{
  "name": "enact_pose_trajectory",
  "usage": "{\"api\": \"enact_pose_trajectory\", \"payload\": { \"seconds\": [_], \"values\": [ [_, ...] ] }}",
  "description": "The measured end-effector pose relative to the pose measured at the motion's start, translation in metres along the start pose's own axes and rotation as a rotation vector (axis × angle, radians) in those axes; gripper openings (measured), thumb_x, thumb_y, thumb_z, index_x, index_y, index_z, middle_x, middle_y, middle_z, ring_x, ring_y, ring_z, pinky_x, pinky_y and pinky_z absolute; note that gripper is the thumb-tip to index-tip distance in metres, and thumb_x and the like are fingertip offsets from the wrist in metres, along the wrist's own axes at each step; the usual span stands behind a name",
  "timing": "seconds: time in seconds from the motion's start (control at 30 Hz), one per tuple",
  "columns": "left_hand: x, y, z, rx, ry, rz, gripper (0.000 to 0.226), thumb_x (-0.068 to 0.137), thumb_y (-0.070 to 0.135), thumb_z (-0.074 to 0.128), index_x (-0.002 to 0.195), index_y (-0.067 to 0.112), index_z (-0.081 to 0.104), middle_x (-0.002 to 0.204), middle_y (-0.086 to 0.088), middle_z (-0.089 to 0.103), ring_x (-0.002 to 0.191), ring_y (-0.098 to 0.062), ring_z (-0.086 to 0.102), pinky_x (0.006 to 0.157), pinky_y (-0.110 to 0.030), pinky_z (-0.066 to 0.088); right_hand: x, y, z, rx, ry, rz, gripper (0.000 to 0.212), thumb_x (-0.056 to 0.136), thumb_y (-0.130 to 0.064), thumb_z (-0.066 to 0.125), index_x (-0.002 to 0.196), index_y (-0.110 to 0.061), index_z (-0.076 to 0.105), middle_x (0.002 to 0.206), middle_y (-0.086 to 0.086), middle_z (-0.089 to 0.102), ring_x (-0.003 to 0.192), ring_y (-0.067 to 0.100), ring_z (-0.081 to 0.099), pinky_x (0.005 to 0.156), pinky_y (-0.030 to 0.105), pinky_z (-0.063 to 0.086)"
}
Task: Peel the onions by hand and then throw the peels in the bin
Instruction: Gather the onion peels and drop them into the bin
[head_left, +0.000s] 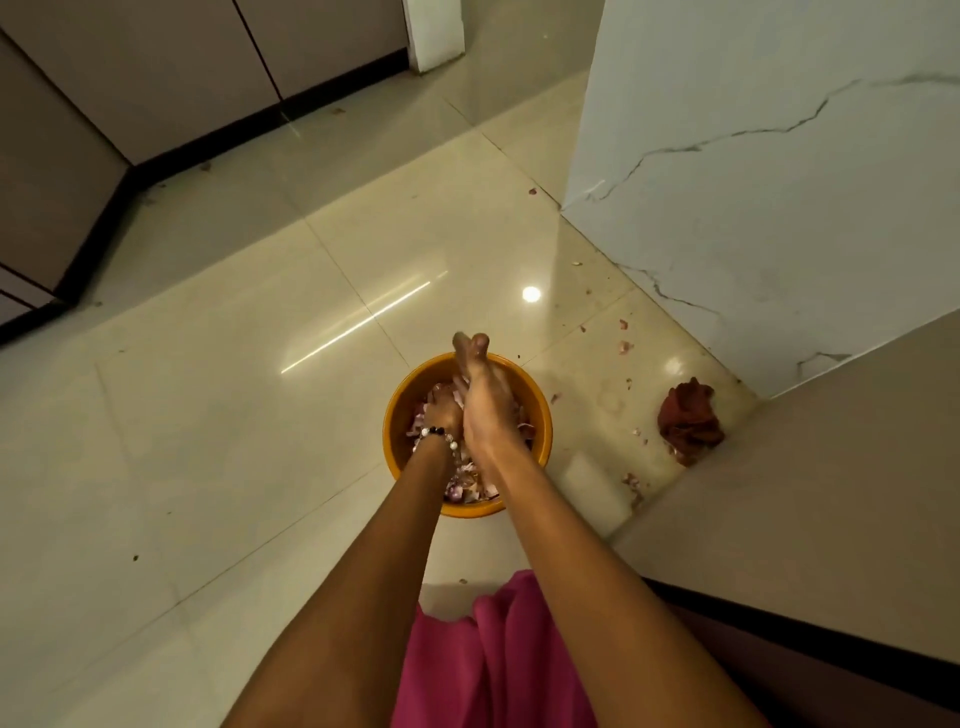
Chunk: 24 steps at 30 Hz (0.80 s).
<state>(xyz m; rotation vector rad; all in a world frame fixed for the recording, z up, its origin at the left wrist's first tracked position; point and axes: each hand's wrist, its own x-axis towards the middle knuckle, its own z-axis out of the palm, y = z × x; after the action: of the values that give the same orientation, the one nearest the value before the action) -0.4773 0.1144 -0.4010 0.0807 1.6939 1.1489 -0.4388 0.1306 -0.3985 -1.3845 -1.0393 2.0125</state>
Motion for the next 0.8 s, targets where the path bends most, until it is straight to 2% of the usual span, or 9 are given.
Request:
{"api": "enact_pose_trajectory", "payload": {
  "seconds": [0.07, 0.13, 0.2, 0.27, 0.4, 0.47, 0.57, 0.7, 0.8],
  "values": [
    [0.007, 0.001, -0.008, -0.077, -0.084, -0.034, 0.040, 0.101, 0.047, 0.032, 0.129, 0.024, 0.049, 0.119, 0.002, 0.057, 0.129, -0.018, 0.044, 0.083, -0.020, 0.045, 0.002, 0.003, -0.007, -0.075, -0.056, -0.033, 0.047, 0.102, -0.048, 0.033, 0.139, -0.025, 0.051, 0.143, -0.002, 0.051, 0.129, 0.012, 0.046, 0.091, 0.020, 0.041],
    [0.007, -0.003, -0.007, -0.060, -0.115, 0.079, 0.054, 0.096, 0.058, 0.034, 0.132, 0.021, 0.051, 0.124, 0.003, 0.056, 0.129, -0.018, 0.045, 0.100, -0.032, 0.042, 0.006, 0.021, -0.017, -0.160, -0.031, 0.064, 0.045, 0.104, -0.045, 0.033, 0.141, -0.024, 0.047, 0.137, 0.000, 0.053, 0.131, 0.020, 0.047, 0.090, 0.023, 0.044],
    [0.007, -0.013, -0.008, -0.074, -0.143, 0.161, 0.050, 0.096, 0.056, 0.038, 0.135, 0.027, 0.050, 0.125, 0.014, 0.056, 0.119, -0.007, 0.052, 0.099, -0.027, 0.045, 0.005, 0.028, -0.019, -0.103, 0.013, 0.187, 0.056, 0.098, -0.061, 0.033, 0.143, -0.028, 0.043, 0.135, -0.008, 0.048, 0.131, 0.021, 0.045, 0.101, 0.033, 0.044],
    [0.007, -0.035, -0.008, -0.009, -0.187, 0.075, 0.054, 0.095, 0.058, 0.039, 0.137, 0.025, 0.049, 0.136, 0.006, 0.055, 0.124, -0.011, 0.052, 0.102, -0.028, 0.042, 0.004, 0.025, -0.013, -0.024, 0.070, 0.230, 0.064, 0.094, -0.068, 0.035, 0.135, -0.022, 0.052, 0.127, -0.003, 0.056, 0.119, 0.020, 0.052, 0.102, 0.037, 0.042],
    [0.017, -0.039, -0.019, 0.143, -0.069, -0.040, 0.052, 0.104, 0.040, 0.027, 0.147, 0.009, 0.031, 0.150, -0.009, 0.037, 0.138, -0.026, 0.036, 0.107, -0.034, 0.037, -0.001, 0.016, -0.008, -0.020, 0.031, 0.010, 0.049, 0.100, -0.053, 0.035, 0.139, -0.027, 0.051, 0.140, -0.002, 0.051, 0.128, 0.018, 0.049, 0.100, 0.037, 0.040],
    [0.016, -0.023, -0.021, -0.128, -0.097, -0.138, 0.057, 0.100, 0.052, 0.029, 0.141, 0.015, 0.041, 0.144, -0.009, 0.043, 0.132, -0.027, 0.042, 0.105, -0.039, 0.039, -0.002, 0.032, -0.016, -0.178, -0.026, 0.060, 0.048, 0.100, -0.055, 0.033, 0.143, -0.036, 0.044, 0.145, -0.005, 0.045, 0.131, 0.017, 0.044, 0.104, 0.041, 0.041],
    [0.012, -0.002, -0.018, -0.581, -0.102, 0.032, 0.048, 0.098, 0.044, 0.045, 0.141, 0.021, 0.043, 0.143, -0.005, 0.046, 0.129, -0.027, 0.047, 0.105, -0.044, 0.042, -0.008, 0.055, -0.040, -0.350, 0.004, 0.223, 0.053, 0.101, -0.055, 0.033, 0.148, -0.032, 0.035, 0.152, 0.004, 0.040, 0.134, 0.026, 0.042, 0.106, 0.041, 0.040],
    [-0.001, 0.002, -0.026, -0.267, 0.064, 0.120, 0.031, 0.096, 0.024, 0.056, 0.120, 0.006, 0.062, 0.120, -0.015, 0.065, 0.101, -0.034, 0.066, 0.077, -0.034, 0.051, -0.028, 0.044, -0.054, -0.353, 0.213, 0.211, 0.027, 0.101, -0.019, 0.051, 0.122, -0.006, 0.061, 0.126, 0.013, 0.061, 0.109, 0.028, 0.060, 0.085, 0.032, 0.050],
    [-0.016, -0.003, -0.033, -0.028, 0.230, 0.130, 0.014, 0.090, 0.009, 0.061, 0.101, 0.008, 0.070, 0.096, -0.012, 0.073, 0.081, -0.022, 0.071, 0.080, -0.038, 0.058, -0.047, 0.017, -0.050, -0.325, 0.335, 0.063, 0.010, 0.095, -0.010, 0.060, 0.091, -0.007, 0.069, 0.101, 0.014, 0.071, 0.083, 0.028, 0.070, 0.077, 0.040, 0.060]
  ]
}}
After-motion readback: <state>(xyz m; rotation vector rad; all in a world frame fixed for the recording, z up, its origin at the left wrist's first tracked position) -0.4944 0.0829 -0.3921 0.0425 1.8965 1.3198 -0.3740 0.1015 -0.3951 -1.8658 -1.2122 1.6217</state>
